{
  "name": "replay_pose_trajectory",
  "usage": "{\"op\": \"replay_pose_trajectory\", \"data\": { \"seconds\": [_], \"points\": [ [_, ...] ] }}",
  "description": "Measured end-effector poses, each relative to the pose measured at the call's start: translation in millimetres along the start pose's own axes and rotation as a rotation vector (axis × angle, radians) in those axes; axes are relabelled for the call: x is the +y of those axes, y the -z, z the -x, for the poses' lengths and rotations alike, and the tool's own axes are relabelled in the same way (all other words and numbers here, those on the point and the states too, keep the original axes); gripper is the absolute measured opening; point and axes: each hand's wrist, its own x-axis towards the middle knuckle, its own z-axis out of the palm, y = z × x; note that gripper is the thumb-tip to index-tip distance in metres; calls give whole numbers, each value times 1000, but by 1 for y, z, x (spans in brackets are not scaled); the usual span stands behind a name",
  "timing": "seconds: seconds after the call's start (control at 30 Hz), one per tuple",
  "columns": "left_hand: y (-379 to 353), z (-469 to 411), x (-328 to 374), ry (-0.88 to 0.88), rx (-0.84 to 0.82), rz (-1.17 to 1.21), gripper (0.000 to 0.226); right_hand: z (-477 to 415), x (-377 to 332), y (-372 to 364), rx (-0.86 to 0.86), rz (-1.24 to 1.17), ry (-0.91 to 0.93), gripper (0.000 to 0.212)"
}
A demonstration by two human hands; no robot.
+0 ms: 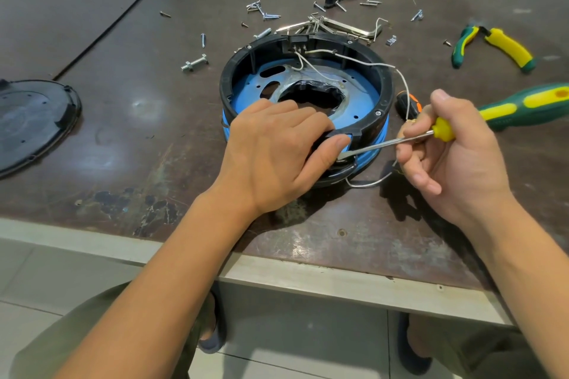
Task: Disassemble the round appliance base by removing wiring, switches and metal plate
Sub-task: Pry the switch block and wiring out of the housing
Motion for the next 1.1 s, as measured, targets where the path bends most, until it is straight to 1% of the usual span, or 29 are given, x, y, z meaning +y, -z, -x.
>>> {"op": "replay_pose_trajectory", "data": {
  "seconds": [0.07, 0.17, 0.27, 0.33, 0.43, 0.53, 0.6, 0.63, 0.7, 0.73, 0.77, 0.83, 0.93, 0.97, 1.1],
  "points": [
    [-1, 0, 0, -2, 9, 1, 49, -1, 1, 0, 0, -22, -62, 56],
    [-2, 0, 0, -3, 13, 8, 50, 1, 7, -5, -55, -20, -130, 57],
    [-2, 0, -1, 0, 9, 20, 51, 3, 10, -9, -102, -1, -117, 54],
    [-2, 0, 0, 7, 5, 24, 52, 4, 4, -6, -87, -3, -97, 57],
    [-1, 0, 1, 18, 11, 16, 49, 4, -9, 1, -22, -8, -11, 61],
    [0, 0, 2, 27, -2, 9, 47, 4, -15, 10, 63, -52, 177, 67],
    [2, -1, 1, 40, -38, 13, 48, 4, -14, 13, 88, -29, 293, 71],
    [3, -2, 1, 47, -59, 14, 50, 5, -12, 12, 83, 4, 335, 68],
    [4, -3, 0, 58, -90, 5, 54, 10, -8, 8, 38, 128, 421, 47],
    [3, -3, 0, 64, -97, -7, 54, 12, -5, 4, 8, 234, 457, 36],
    [3, -4, 1, 69, -100, -22, 54, 13, -2, -1, -22, 354, 476, 30],
    [2, -6, 5, 78, -105, -54, 54, 15, 6, -11, -48, 564, 493, 27],
    [3, -9, 9, 80, -107, -69, 47, 18, 18, -23, -31, 901, 596, 23],
    [3, -9, 9, 79, -120, -67, 43, 21, 20, -26, -25, 980, 618, 23],
    [6, -9, 9, 74, -160, -91, 33, 32, 19, -35, -26, 1083, 584, 29]
  ]
}}
